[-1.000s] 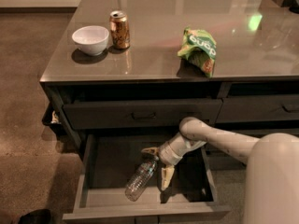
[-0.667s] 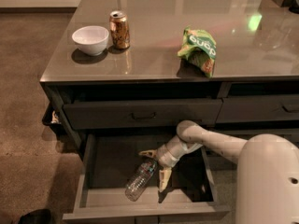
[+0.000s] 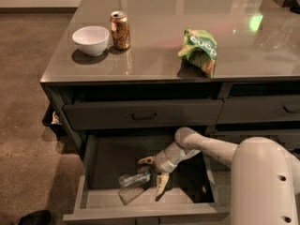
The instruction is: Pick water bottle from middle drawer and place on counter
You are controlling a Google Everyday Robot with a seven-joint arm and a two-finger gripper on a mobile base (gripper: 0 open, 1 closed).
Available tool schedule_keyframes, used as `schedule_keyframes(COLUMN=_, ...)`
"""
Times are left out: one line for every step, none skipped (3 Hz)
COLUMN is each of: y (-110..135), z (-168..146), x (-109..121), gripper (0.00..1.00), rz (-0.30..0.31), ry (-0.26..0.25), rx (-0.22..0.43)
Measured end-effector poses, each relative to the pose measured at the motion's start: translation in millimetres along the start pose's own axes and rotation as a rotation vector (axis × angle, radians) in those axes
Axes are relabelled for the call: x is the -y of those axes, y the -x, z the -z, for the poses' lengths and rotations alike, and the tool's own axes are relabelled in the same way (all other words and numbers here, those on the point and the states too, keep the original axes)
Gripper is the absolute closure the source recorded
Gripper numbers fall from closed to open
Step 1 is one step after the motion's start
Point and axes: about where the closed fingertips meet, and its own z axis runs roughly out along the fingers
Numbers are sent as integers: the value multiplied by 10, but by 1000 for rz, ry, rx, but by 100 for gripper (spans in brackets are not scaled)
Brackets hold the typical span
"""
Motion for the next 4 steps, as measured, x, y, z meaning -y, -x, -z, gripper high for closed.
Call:
schedule_keyframes(y=-25, z=-76, x=-19, gripper=25, rz=-17, ry=-1, rx=-7)
schedule_keyframes(y=4, z=-88, x=-9, gripper=49, rz=-47, ry=-10, rx=-17)
schedule_keyframes(y=54, z=-66, x=9, gripper=72, rz=-81, ry=-15, rx=-31)
schedule_keyframes(y=90, z=6, x=27, gripper=95, rz=-120, ry=-20, rx=-38)
